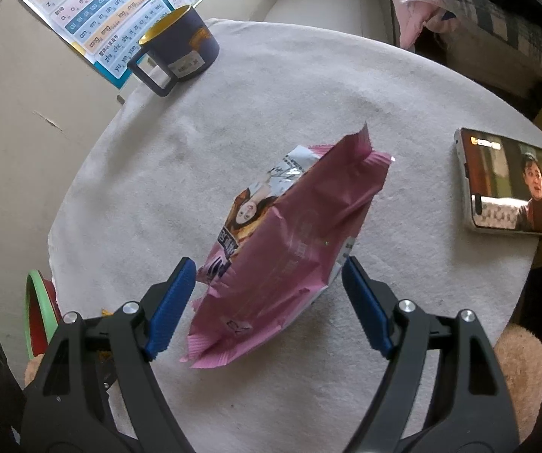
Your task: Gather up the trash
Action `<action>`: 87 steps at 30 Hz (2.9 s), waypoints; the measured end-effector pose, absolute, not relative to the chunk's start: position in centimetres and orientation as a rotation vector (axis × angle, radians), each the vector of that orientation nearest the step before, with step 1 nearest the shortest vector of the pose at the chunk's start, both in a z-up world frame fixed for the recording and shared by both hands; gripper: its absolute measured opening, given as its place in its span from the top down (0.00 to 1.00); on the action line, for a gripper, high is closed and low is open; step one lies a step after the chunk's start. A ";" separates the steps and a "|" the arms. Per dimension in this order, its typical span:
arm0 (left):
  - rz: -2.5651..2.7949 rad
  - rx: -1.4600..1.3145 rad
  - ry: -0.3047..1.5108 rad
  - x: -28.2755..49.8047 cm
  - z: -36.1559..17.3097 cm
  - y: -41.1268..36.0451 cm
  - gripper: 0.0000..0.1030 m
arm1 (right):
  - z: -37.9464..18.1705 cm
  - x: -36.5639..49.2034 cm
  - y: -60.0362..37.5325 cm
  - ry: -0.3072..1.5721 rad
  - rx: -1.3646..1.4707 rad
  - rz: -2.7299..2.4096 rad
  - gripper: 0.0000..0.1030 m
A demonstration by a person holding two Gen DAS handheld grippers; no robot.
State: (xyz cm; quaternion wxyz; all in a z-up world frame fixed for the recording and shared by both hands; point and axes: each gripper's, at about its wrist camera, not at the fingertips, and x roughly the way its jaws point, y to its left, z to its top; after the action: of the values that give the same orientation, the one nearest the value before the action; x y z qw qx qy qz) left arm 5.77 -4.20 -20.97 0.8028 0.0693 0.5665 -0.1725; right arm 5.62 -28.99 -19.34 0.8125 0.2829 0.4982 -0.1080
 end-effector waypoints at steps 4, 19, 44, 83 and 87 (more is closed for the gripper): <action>-0.370 0.168 1.209 5.7 -21.2 -4.6 0.54 | -20.0 5.9 -29.0 1.081 0.620 -0.229 0.25; -0.315 0.058 1.167 5.8 -20.4 -2.5 0.77 | -16.3 4.8 -24.1 1.030 0.401 -0.076 0.61; -0.267 -0.085 0.941 4.2 -11.1 3.6 0.77 | -7.5 2.6 -16.1 0.899 0.231 0.111 0.61; -0.072 -0.201 0.877 4.1 -10.3 14.0 0.77 | -6.5 3.1 -7.5 0.914 0.114 0.238 0.61; -0.063 -0.207 0.882 4.1 -10.6 14.7 0.77 | -6.5 3.3 -6.5 0.912 0.103 0.257 0.61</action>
State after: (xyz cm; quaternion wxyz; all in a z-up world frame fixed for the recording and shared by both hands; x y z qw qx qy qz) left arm 4.06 14.68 -10.60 0.8988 -0.0999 0.4258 -0.0303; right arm 3.33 -6.54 -6.46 0.8885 0.0498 0.4391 0.1239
